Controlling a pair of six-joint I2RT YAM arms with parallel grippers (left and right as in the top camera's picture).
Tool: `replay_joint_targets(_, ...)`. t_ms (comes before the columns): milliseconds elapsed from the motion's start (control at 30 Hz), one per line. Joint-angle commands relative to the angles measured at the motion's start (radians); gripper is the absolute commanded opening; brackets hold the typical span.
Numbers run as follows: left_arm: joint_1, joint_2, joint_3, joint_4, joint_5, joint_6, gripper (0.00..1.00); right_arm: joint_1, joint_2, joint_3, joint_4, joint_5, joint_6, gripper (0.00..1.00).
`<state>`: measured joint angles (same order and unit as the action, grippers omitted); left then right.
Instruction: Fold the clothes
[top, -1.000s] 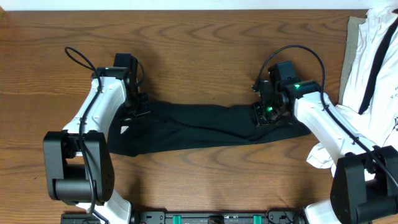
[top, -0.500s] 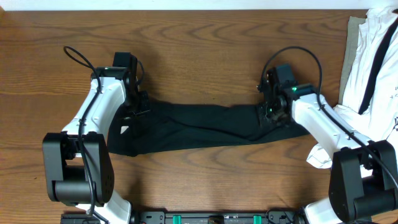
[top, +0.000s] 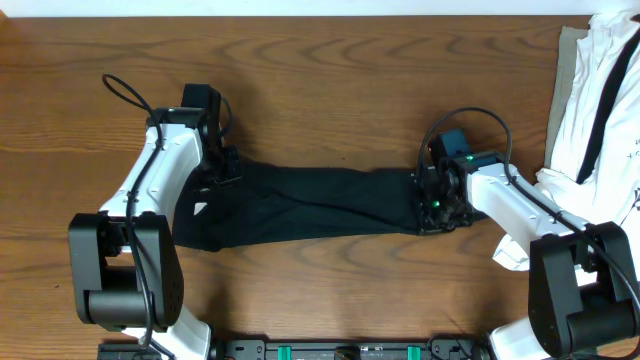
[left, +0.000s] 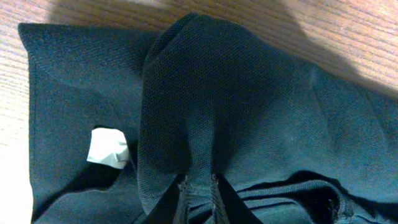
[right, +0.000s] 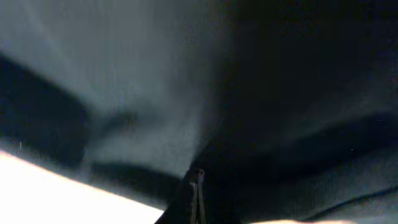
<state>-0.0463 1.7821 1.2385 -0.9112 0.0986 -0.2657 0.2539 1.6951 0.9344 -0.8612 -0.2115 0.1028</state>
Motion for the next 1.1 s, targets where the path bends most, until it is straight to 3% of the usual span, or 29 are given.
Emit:
replay_joint_targets(0,0.005,-0.024,0.022,-0.002,0.002,0.002,0.15,-0.006,0.011,-0.005,-0.024,-0.032,0.008,0.01)
replay_joint_targets(267,0.005,-0.024,0.022,-0.002,0.002,0.002,0.16,-0.006,0.01,0.078,-0.073,-0.028,0.008,0.02)
replay_joint_targets(567,0.005,-0.024,0.022,-0.003,0.002,0.002,0.15,-0.007,0.012,0.109,0.019,0.085,0.009,0.03)
replay_joint_targets(1067,0.005,-0.024,0.022,0.005,0.002,0.002,0.15,-0.006,0.012,0.091,-0.113,0.134,0.01,0.02)
